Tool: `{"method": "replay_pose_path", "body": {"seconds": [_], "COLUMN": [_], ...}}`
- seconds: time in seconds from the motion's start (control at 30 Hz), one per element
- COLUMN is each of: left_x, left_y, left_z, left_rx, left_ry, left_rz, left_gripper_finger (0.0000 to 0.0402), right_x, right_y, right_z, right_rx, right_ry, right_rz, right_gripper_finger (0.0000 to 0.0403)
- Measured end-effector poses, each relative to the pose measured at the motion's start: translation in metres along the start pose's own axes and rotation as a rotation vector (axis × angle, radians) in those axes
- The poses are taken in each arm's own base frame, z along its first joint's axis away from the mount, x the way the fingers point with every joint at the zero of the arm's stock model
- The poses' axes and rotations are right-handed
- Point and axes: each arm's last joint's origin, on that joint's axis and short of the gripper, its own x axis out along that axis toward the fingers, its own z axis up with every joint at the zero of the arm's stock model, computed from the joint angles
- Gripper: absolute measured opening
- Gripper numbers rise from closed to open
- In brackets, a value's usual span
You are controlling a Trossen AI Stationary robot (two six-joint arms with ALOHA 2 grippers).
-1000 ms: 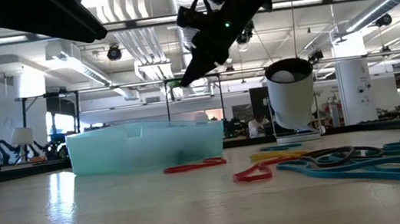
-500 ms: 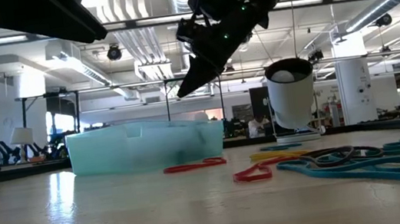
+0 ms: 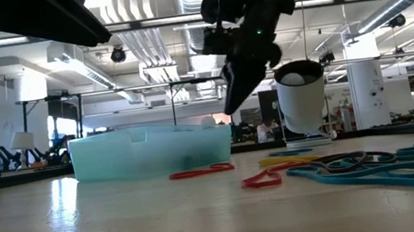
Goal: Pick and place rubber bands into bin
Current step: Put the yellow rubber band into the green bin
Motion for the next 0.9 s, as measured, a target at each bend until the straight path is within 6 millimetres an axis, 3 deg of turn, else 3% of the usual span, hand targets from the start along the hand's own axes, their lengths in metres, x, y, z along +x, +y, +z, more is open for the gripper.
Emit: {"method": "replay_pose_path", "body": {"seconds": [0.17,0.43,0.63,0.9], "left_x": [0.000,0.000,0.000,0.000], "left_y": [0.000,0.000,0.000,0.000], "left_z": [0.000,-0.001,-0.001,0.000], "left_rx": [-0.002,-0.003,-0.004,-0.007], "left_ry": [-0.002,0.001,-0.001,-0.003], "left_rz": [0.000,-0.002,-0.002,-0.002], "left_gripper_finger": [0.0135,0.0135,0.0135,0.0135], "right_x": [0.006,0.017,0.026,0.041], "right_y": [0.027,0.066,0.079,0.084], "right_z": [-0.008,-0.035,-0.049,-0.063], "right_rx": [0.011,0.017,0.040,0.024], "right_ry": [0.065,0.239,0.252,0.188], "right_rz": [0.148,0.217,0.225,0.224], "right_gripper_finger": [0.0129,0.0115,0.0104,0.0093]}}
